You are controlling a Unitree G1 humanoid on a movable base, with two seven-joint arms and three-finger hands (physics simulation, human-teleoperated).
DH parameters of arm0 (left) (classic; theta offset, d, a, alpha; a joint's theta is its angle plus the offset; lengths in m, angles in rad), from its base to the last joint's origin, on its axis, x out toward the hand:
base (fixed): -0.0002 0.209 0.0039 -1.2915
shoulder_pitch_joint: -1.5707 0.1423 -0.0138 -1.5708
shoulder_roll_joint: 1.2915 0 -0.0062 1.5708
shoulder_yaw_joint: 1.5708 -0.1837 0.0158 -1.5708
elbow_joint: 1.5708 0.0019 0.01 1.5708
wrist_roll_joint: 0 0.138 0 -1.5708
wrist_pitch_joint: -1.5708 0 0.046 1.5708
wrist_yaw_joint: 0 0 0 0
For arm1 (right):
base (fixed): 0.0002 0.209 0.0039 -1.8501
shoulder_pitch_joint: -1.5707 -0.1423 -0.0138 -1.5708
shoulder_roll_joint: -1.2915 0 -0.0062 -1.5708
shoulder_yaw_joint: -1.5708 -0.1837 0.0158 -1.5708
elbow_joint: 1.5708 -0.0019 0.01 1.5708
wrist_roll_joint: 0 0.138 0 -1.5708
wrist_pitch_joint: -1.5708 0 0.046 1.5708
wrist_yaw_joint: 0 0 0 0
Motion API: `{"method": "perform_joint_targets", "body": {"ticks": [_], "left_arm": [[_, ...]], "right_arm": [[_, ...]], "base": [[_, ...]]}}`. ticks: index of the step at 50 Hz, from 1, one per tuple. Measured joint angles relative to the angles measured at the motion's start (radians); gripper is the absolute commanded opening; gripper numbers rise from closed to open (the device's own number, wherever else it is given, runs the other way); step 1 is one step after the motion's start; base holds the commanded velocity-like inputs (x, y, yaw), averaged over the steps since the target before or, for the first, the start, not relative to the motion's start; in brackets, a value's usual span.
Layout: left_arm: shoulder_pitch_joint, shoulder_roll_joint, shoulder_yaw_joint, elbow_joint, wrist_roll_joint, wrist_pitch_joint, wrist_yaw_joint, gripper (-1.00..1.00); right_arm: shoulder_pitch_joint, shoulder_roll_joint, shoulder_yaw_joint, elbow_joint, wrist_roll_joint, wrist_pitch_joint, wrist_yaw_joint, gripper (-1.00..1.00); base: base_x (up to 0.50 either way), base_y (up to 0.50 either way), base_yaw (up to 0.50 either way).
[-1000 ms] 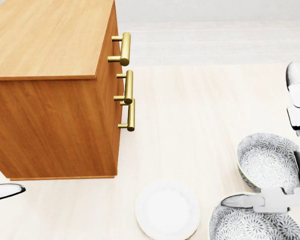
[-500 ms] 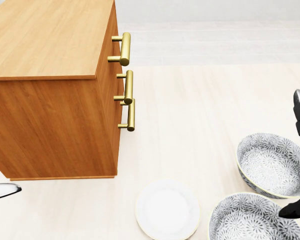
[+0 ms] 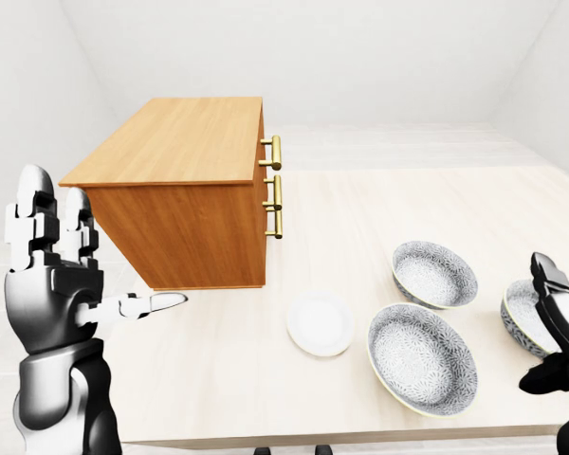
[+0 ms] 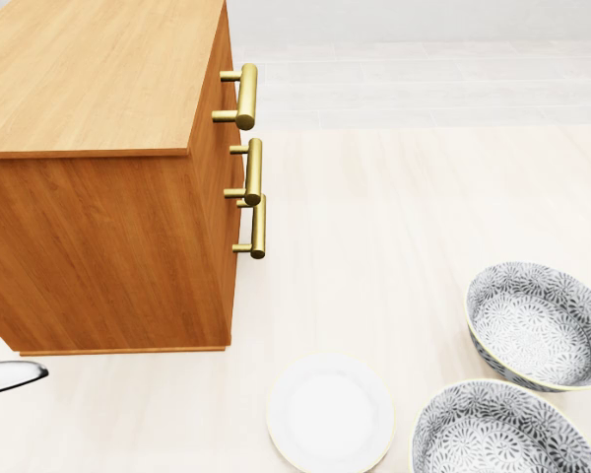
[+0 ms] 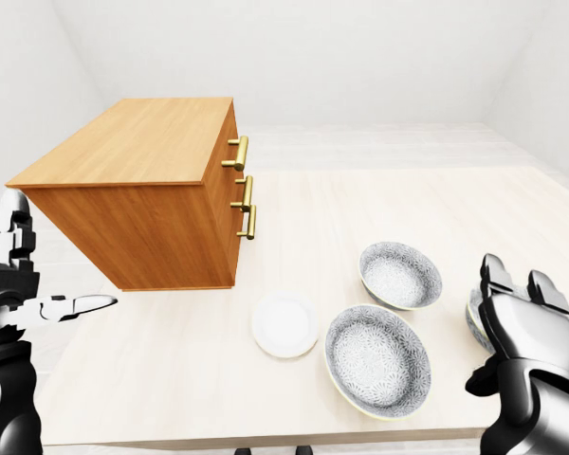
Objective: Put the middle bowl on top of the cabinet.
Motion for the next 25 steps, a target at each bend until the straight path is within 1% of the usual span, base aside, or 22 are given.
{"method": "perform_joint_targets", "body": {"ticks": [6,13,18,25], "left_arm": [[0.002,-0.003,-0.006,0.003,0.007,0.0,0.001,1.0],[0.002,-0.004,-0.007,0.0,0.009,0.0,0.004,1.0],[0.002,-0.004,-0.006,-0.003,0.008,0.0,0.004,1.0],[0.007,-0.006,-0.008,-0.002,0.013,0.0,0.003,1.0]], "right_arm": [[-0.004,-0.009,-0.054,0.024,-0.014,0.0,0.016,1.0],[-0.028,-0.039,-0.098,0.083,-0.022,0.0,0.015,1.0],[-0.047,-0.06,-0.109,0.139,-0.023,0.0,-0.001,1.0],[-0.072,-0.089,-0.102,0.226,-0.013,0.0,-0.04,1.0]], "base": [[0.0,0.0,0.0],[0.0,0.0,0.0],[0.0,0.0,0.0],[0.0,0.0,0.0]]}}
